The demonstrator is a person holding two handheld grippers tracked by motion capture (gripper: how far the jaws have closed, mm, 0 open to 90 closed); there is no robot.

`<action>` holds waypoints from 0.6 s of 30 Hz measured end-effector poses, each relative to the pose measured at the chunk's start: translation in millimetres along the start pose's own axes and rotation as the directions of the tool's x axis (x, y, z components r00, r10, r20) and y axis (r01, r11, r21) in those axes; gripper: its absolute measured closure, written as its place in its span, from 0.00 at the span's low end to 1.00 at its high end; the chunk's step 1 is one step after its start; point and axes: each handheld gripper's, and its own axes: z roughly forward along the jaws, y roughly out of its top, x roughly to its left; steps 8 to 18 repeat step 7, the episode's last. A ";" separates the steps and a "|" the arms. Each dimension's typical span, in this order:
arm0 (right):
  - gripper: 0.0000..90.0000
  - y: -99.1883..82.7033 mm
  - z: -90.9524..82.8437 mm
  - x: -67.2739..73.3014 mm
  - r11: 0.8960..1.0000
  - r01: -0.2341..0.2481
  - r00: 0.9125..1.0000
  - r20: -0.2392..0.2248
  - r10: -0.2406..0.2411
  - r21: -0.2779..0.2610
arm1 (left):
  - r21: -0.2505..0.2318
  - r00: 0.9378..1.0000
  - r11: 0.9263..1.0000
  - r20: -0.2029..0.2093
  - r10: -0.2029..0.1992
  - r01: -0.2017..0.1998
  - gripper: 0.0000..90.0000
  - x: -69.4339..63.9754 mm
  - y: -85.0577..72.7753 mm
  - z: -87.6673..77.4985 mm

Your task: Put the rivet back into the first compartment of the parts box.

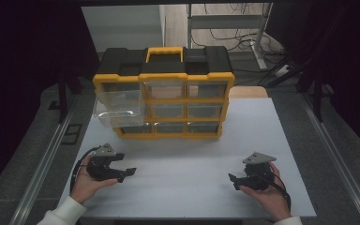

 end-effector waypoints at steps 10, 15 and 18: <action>0.14 -0.9 -1.6 -1.9 1.000 -0.010 1.000 0.001 0.010 -0.010 | 0.002 1.000 1.000 -0.017 0.012 -0.012 0.23 -1.3 -0.6 0.1; 0.14 -0.9 -1.6 -1.9 1.000 -0.010 1.000 0.001 0.010 -0.010 | 0.002 1.000 1.000 -0.017 0.012 -0.012 0.23 -1.3 -0.6 0.1; 0.14 -0.9 -1.6 -1.9 1.000 -0.010 1.000 0.001 0.010 -0.010 | 0.002 1.000 1.000 -0.017 0.012 -0.012 0.23 -1.3 -0.6 0.1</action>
